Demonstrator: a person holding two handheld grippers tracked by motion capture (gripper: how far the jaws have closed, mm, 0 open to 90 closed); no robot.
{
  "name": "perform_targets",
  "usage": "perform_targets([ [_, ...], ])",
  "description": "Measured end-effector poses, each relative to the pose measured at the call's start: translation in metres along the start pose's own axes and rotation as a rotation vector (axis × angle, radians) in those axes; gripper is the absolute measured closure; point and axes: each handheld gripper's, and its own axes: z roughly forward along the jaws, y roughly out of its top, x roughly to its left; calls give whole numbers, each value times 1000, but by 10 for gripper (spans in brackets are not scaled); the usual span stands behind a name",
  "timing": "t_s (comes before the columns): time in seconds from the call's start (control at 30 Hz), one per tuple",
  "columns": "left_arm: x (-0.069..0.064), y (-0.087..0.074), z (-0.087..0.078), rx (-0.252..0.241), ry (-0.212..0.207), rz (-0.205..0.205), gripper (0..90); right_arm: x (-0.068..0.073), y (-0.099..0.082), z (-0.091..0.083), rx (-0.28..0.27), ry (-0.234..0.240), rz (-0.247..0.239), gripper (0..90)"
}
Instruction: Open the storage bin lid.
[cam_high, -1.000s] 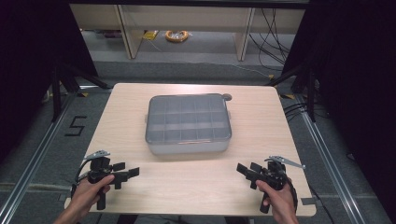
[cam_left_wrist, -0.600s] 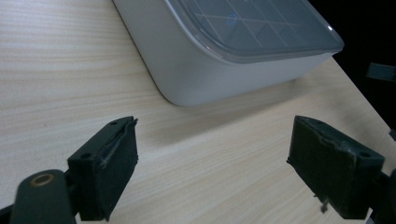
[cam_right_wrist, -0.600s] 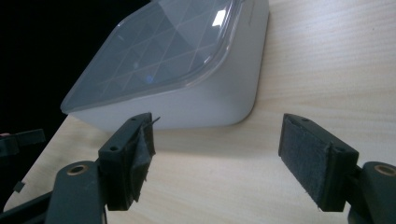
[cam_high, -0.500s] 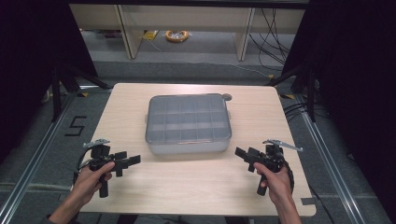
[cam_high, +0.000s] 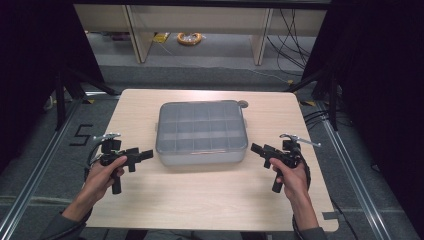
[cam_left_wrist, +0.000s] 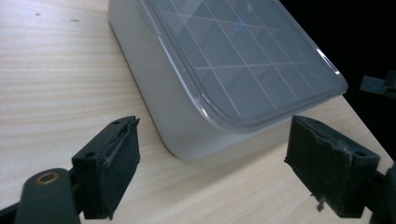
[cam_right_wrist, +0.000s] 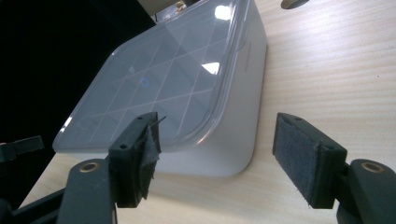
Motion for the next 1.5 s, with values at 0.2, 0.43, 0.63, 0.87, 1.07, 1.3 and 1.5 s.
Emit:
perform_targets([
  [0.2, 0, 9, 8, -1, -3, -6, 176, -4, 11, 9, -9, 4, 17, 365],
  [0.43, 1, 22, 21, 22, -12, -5, 193, -3, 23, 18, -16, 11, 39, 373],
  [0.63, 4, 35, 30, 2, -5, -27, 202, -7, 33, 31, -35, 5, 20, 380],
  [0.87, 16, 49, 45, 3, 6, -62, 212, -2, 38, 46, 4, 11, 97, 384],
  [1.07, 26, 56, 60, -11, 26, -105, 225, -1, 43, 54, 2, 16, 106, 386],
  [1.3, 35, 61, 76, 7, 32, -144, 250, -6, 49, 73, -2, 4, 106, 399],
  [1.5, 39, 65, 87, 19, 27, -156, 271, -10, 52, 83, -1, 15, 72, 406],
])
